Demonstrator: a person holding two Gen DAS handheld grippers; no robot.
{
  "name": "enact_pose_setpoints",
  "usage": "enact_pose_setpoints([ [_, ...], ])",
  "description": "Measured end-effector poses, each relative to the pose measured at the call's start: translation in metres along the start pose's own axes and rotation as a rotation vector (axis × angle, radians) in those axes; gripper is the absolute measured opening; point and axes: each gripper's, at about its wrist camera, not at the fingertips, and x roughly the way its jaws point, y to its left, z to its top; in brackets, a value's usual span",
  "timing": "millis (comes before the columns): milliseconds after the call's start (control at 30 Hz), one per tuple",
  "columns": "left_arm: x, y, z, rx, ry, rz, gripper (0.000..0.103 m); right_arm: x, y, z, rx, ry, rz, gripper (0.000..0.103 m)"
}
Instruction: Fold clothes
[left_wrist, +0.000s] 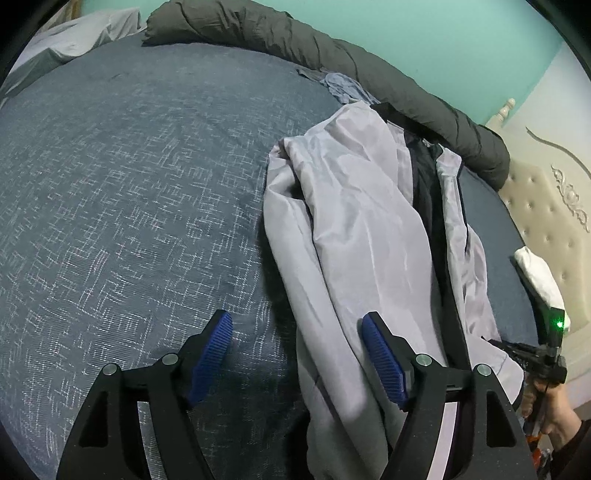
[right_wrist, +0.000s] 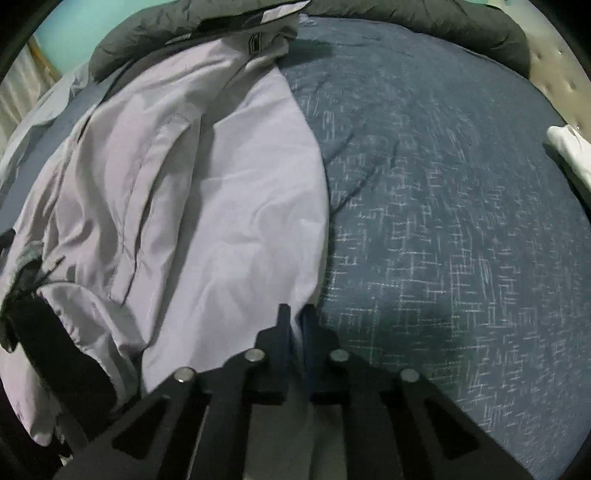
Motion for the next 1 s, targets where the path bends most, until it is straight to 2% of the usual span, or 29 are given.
enact_pose_setpoints([
  [167,0.000,-0.001,0.001,0.004,0.000,0.000,0.076,-0.027,-0.029,0.004,0.013,-0.069,-0.033,0.001],
  [433,0.000,0.000,0.004,0.005,-0.001,0.002,0.076,-0.083,-0.090,0.029,0.052,-0.154,-0.212,0.001],
  [600,0.002,-0.001,0.004,0.011,0.002,0.005,0.076,-0.111,-0.137,0.039,0.100,-0.167,-0.350,0.001],
  [767,0.002,-0.001,0.004,0.016,-0.001,0.013,0.076,-0.110,-0.184,0.051,0.184,-0.147,-0.471,0.001],
  [800,0.003,-0.001,0.004,0.017,-0.001,0.014,0.076,-0.109,-0.190,0.051,0.211,-0.143,-0.463,0.002],
  [867,0.003,-0.002,0.004,0.019,-0.001,0.018,0.076,-0.106,-0.202,0.051,0.268,-0.135,-0.441,0.007],
  [900,0.004,-0.002,0.004,0.020,-0.001,0.019,0.076,-0.108,-0.199,0.050,0.267,-0.159,-0.461,0.019],
  [933,0.004,-0.002,0.004,0.020,0.000,0.021,0.076,-0.111,-0.193,0.050,0.256,-0.191,-0.474,0.037],
  [1000,0.005,-0.003,0.005,0.022,0.001,0.021,0.076,-0.113,-0.181,0.053,0.243,-0.255,-0.434,0.049],
])
